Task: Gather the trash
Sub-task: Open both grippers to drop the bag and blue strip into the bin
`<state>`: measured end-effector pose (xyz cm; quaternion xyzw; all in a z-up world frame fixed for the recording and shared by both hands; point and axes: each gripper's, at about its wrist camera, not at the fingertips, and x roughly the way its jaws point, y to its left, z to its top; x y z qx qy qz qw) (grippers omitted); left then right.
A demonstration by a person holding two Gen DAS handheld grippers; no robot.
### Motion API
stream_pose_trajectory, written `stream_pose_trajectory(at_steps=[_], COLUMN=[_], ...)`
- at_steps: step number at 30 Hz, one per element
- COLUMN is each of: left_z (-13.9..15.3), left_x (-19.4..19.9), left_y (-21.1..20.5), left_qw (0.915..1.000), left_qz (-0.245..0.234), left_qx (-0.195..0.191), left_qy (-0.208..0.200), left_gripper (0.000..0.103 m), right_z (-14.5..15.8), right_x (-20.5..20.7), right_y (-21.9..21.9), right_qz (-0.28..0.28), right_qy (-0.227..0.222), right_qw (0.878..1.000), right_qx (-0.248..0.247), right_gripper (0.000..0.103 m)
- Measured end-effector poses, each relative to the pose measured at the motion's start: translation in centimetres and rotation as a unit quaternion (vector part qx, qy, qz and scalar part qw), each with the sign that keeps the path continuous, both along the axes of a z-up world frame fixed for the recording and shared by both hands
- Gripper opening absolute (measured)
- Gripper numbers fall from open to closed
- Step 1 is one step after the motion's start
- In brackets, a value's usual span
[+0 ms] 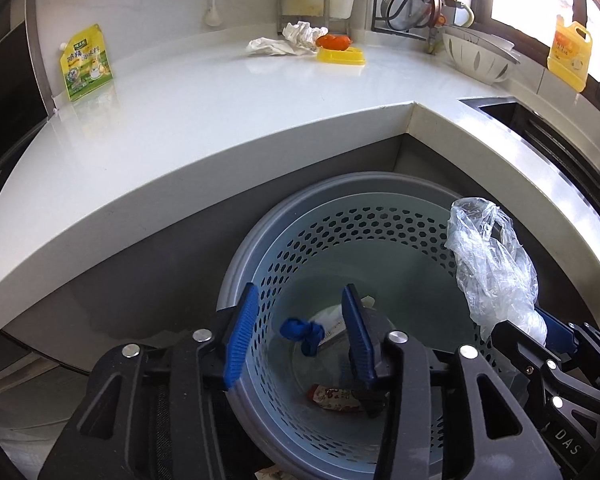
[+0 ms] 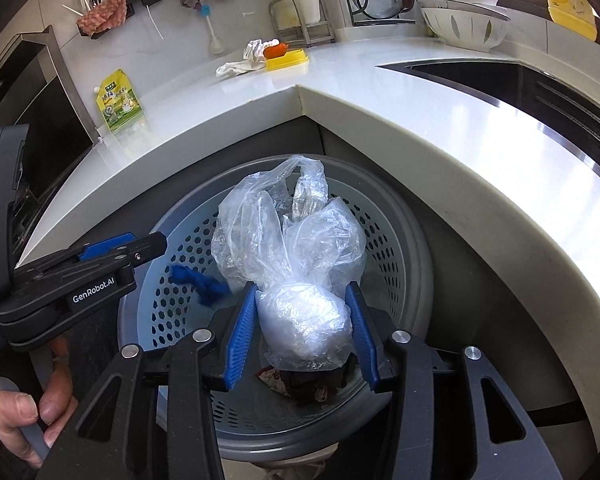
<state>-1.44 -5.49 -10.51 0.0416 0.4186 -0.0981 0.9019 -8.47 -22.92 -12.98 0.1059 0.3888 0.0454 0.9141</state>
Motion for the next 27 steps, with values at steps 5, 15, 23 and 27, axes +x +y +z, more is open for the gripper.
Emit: stream_pose_trajectory(at_steps=[5,15,23,27], left_z=[0.3,0.4,0.6,1.1], left_x=[-0.1,-0.2,-0.4,-0.6], left_y=[0.2,0.5,0.9,1.2], left_qw=[1.0,1.0,0.9999,0.9998], left_qz=[0.002,0.006,0.009,0.011], left_qx=[-0.004,-0.003,-0.005,-0.008], left_qy=[-0.004,-0.003,-0.007,-0.014], left_gripper=[0.058,0.059,0.059,0.064], right_z=[0.2,0.3,0.5,0.8], right_x=[-0.2,-0.3,-0.5,-0.8], right_y=[-0.3,-0.2,-0.2,0.0], right_qz=[-0.005,-0.003,-0.004,-0.004], right_qy=[-0.004,-0.005,-0.006,-0.011], right_qw=[1.0,1.0,1.0,1.0], right_qx=[0.004,0.005,0.007,0.007], right_gripper=[0.051,0.051,0.051,0.053])
